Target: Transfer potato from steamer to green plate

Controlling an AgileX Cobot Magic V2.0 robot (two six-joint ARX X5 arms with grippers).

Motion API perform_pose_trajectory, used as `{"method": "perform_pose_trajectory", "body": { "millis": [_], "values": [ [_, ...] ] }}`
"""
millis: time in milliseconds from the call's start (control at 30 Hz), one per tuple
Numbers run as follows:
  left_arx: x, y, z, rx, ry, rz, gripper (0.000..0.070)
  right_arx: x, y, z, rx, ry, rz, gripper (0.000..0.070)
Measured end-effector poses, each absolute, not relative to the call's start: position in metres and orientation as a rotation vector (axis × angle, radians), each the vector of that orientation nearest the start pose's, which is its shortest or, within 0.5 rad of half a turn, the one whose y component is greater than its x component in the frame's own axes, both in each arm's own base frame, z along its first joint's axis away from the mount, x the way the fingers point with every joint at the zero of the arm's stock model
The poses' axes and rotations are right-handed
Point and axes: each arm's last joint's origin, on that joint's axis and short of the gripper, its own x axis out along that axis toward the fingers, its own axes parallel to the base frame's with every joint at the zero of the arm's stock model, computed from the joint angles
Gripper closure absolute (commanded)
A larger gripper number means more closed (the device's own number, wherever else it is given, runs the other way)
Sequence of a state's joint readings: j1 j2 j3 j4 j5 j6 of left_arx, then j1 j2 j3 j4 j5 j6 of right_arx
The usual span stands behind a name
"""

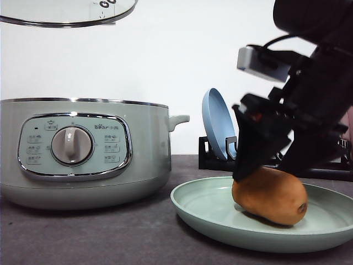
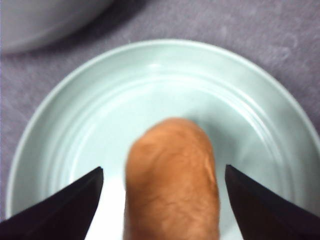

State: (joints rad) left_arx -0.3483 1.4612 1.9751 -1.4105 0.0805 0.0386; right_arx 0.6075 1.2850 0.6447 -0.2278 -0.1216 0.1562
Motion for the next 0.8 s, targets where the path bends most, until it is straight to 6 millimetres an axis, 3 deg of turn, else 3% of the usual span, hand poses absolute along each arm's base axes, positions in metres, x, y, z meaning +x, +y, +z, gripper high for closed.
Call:
{"method": "perform_pose_trajectory", "body": {
  "millis": [200,333,600,800],
  "values": [
    [0.219,-0.091,0.461,0.173,0.893,-0.450,0.0700,0.196,0.139,0.244,-0.030,0.707,0.600,0.0191],
    [0.231,-0.100,0.452,0.187,0.933,-0.464,0.0700,0.189,0.132,0.278,-0.022,0.631,0.588,0.0191],
    [0.262,-0.120,0.424,0.216,1.046,-0.474,0.0700,0.173,0.112,0.325,0.000,0.500,0.573,0.0191],
    [0.271,-0.124,0.415,0.221,1.077,-0.472,0.0700,0.162,0.097,0.337,0.018,0.450,0.546,0.0191]
  ]
}}
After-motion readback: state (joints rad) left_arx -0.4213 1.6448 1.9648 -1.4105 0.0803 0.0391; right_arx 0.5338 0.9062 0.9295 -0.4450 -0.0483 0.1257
